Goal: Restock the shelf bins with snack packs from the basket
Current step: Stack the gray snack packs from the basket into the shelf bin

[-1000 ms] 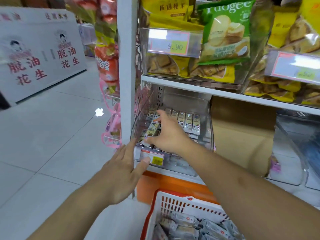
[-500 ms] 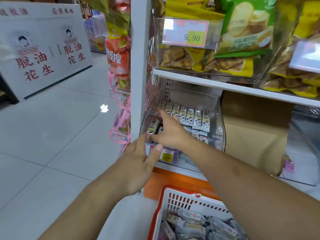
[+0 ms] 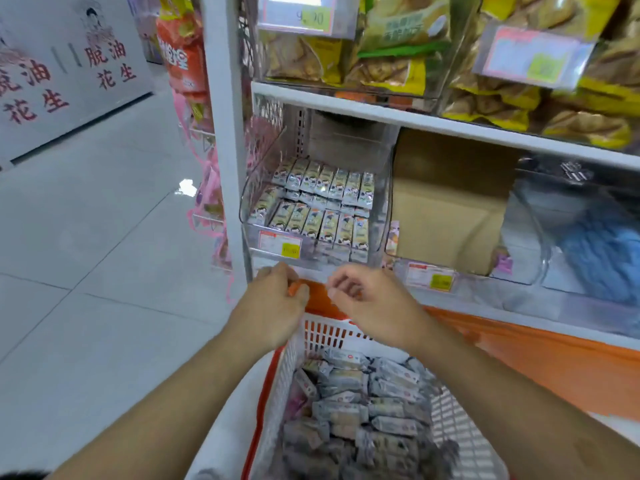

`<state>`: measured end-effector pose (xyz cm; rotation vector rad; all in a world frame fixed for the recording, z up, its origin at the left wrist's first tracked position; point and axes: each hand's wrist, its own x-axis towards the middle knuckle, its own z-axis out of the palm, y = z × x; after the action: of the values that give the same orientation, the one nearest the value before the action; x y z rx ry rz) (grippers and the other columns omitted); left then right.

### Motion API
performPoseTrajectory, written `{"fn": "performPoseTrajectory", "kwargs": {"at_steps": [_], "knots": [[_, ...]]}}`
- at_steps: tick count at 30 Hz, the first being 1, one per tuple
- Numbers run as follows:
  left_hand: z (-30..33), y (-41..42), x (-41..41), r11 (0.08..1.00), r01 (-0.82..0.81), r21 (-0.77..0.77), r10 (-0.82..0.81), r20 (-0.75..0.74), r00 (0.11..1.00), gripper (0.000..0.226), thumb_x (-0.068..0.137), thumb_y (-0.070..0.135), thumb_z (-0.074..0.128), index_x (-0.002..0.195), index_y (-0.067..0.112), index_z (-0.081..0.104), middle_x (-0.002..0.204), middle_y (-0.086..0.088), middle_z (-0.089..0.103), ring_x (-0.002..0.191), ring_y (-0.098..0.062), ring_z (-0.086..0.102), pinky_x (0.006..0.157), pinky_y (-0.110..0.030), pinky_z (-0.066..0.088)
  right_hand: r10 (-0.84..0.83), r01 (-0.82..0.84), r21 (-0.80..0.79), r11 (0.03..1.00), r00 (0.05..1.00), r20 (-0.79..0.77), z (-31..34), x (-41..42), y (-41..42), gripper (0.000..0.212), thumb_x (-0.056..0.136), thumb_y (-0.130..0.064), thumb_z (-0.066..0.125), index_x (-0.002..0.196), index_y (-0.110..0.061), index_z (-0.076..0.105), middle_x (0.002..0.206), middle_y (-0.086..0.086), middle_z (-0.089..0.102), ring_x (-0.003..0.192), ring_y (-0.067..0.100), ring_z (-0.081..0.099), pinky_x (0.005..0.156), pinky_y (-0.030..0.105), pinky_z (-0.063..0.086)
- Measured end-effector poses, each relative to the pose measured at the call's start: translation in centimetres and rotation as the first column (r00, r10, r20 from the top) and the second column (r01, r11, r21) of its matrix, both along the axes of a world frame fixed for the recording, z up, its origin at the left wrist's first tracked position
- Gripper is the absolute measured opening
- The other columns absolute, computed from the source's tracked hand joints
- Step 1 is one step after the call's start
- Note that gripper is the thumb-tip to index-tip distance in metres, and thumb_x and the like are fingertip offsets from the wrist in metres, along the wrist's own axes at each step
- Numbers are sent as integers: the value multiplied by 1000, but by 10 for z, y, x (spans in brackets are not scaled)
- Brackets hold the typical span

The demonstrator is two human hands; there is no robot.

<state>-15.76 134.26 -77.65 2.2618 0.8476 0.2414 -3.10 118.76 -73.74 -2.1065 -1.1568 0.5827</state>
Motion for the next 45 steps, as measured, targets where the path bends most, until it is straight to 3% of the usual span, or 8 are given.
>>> {"fn": "performPoseTrajectory", "kwargs": {"at_steps": [5,9,17,25,31,35,40,45], "knots": [[-88,-46,-30,979,26,-203,-90,-312,946,71,106,51,39,162,14,16,166,-12,22,150,-32,31,119,-42,29,15,-43,-319,947,996,-89,-107,-17,-53,7,103,-25,61,107,-25,66,95,-11,64,86,10,62,81,34,54],[-140,-64,-43,940,-141,-311,17,-369,929,87,101,68,33,163,28,-13,172,-5,6,155,-35,19,125,-53,22,15,-77,-468,880,991,-135,-186,-26,-71,27,104,-27,59,130,-23,58,125,-1,61,110,17,62,95,36,53],[-154,-67,-35,954,-178,-242,61,-424,904,86,100,70,30,162,30,-15,171,-4,5,154,-37,17,123,-56,21,-87,55,-565,823,996,-29,-268,-23,-74,68,97,-62,60,154,-29,44,154,-1,49,141,29,39,113,50,44],[-153,-69,-35,956,-179,-231,66,-424,903,87,99,72,29,161,30,-16,171,-2,6,153,-37,17,122,-56,23,-23,107,-534,838,986,163,-288,-30,-80,33,93,-43,72,124,-36,68,121,-7,55,119,25,42,102,42,37],[-145,-60,-35,903,-278,-329,108,-452,885,83,97,77,25,162,35,-6,171,-4,6,155,-39,16,123,-60,18,-99,93,-407,909,995,7,-255,-27,-83,15,90,-33,80,104,-37,75,122,-8,59,124,29,49,108,45,43],[-108,-51,-26,866,-377,-329,269,-330,905,71,99,66,43,157,26,31,163,-7,22,146,-37,35,121,-55,29,-36,-21,-328,944,985,-167,-181,-16,-64,19,83,-25,89,95,-32,77,101,-13,61,92,13,65,86,35,58],[-15,-34,-9,801,-177,-572,14,-277,961,28,99,31,58,112,9,70,111,-12,74,93,-28,72,89,-45,59,86,-118,-233,965,986,-143,-72,-9,-41,29,80,-27,91,103,-35,75,112,-18,59,105,10,59,93,32,49],[64,-38,-18,545,9,-838,-313,-194,930,39,110,29,44,122,4,72,115,-21,75,102,-36,75,82,-50,62,127,-126,-109,986,992,5,12,-5,-47,30,84,-17,87,103,-29,68,106,-10,63,93,9,62,82,32,55]]}}
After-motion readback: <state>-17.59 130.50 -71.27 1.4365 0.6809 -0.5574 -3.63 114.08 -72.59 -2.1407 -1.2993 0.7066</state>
